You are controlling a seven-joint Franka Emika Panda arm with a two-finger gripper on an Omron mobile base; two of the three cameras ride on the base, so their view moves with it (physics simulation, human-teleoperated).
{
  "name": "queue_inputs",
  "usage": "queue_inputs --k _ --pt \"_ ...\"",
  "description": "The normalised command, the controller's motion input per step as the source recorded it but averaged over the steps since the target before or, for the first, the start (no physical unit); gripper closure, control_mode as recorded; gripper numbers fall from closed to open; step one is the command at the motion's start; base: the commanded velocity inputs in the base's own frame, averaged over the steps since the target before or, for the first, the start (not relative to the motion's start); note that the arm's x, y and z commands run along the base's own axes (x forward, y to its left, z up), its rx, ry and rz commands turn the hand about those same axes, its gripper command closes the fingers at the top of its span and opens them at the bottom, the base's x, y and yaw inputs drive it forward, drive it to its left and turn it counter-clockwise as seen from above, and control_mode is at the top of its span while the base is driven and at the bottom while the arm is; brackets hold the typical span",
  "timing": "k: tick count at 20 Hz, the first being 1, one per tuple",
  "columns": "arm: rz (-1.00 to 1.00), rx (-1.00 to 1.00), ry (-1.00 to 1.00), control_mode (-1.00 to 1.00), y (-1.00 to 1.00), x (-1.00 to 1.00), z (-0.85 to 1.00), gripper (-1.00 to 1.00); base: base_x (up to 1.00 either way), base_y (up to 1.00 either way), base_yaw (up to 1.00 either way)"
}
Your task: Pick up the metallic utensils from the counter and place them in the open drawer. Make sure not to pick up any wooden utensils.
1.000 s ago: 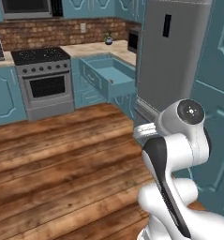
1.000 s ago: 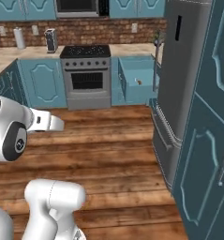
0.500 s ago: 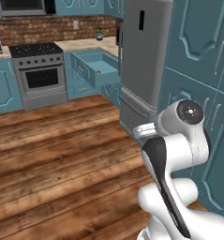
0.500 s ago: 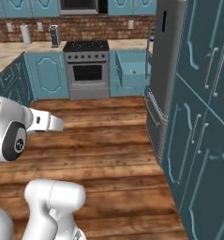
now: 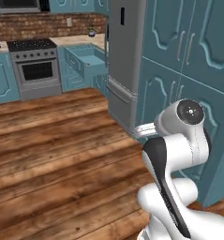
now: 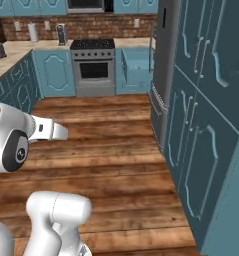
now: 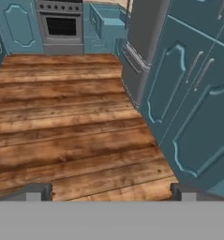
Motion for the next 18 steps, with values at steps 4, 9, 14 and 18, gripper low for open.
queue_inputs --k 4,9,14,18 --pt "0.00 0.00 0.00 1.00 0.00 0.00 0.00 -1.00 -1.00 -0.29 0.10" --pt "0.00 0.00 0.00 1.00 0.00 0.00 0.00 -1.00 -1.00 -0.15 0.24" --pt "0.00 0.00 0.00 1.00 0.00 0.00 0.00 -1.00 -1.00 0.36 0.18" --pt "0.00 0.00 0.00 1.00 0.00 0.00 0.00 -1.00 -1.00 1.00 0.06"
